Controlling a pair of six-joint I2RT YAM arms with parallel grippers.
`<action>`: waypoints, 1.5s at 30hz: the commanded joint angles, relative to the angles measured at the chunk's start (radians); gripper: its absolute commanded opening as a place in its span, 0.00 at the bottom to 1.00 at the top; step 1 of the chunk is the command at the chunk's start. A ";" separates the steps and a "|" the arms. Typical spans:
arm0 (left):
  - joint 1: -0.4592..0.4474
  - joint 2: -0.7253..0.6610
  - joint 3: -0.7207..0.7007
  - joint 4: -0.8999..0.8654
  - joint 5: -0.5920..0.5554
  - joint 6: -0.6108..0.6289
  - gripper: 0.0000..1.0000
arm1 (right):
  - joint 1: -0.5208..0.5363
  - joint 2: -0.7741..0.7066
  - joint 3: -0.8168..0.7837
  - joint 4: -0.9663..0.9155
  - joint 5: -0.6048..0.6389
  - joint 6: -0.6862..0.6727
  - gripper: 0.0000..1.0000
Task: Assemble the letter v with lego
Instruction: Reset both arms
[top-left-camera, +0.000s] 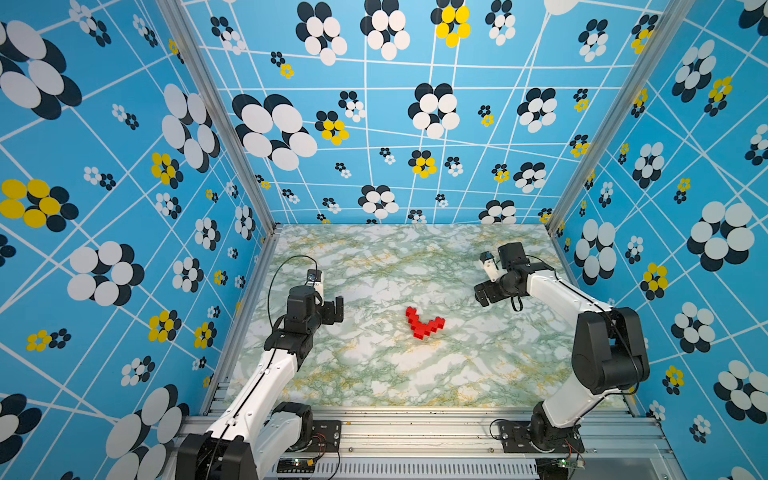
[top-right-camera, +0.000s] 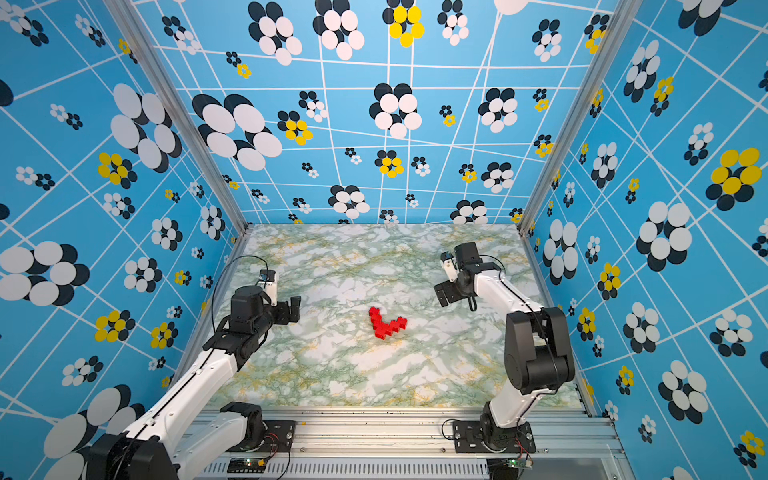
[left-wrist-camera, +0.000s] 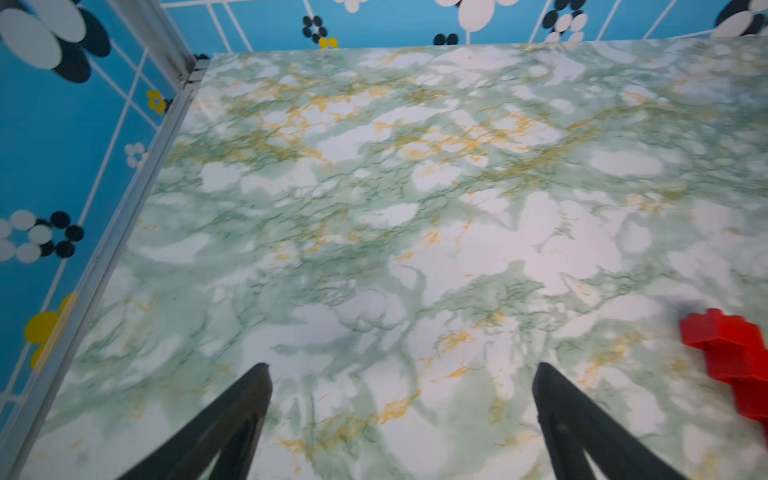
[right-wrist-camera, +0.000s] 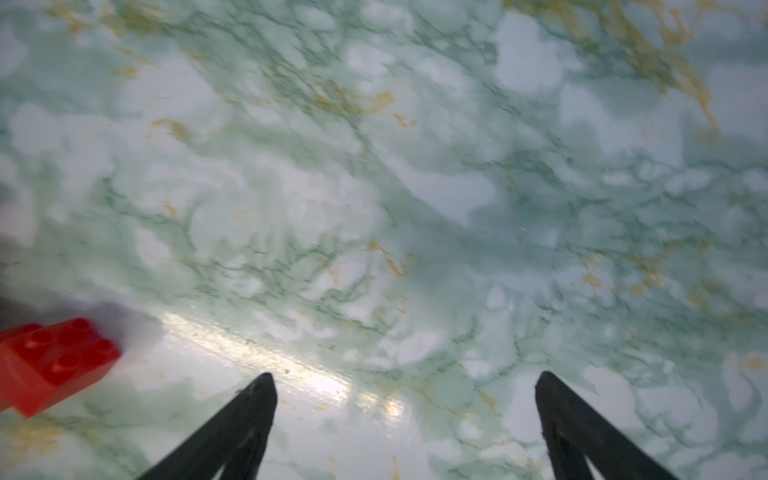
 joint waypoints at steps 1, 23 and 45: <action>0.047 0.016 -0.088 0.223 -0.039 0.007 0.99 | -0.051 -0.028 -0.126 0.255 0.091 0.096 0.99; 0.097 0.546 -0.093 0.862 0.162 0.050 0.99 | -0.123 -0.140 -0.437 0.829 0.004 0.209 0.99; 0.087 0.566 -0.113 0.914 0.112 0.044 1.00 | -0.133 -0.149 -0.666 1.233 0.056 0.251 0.99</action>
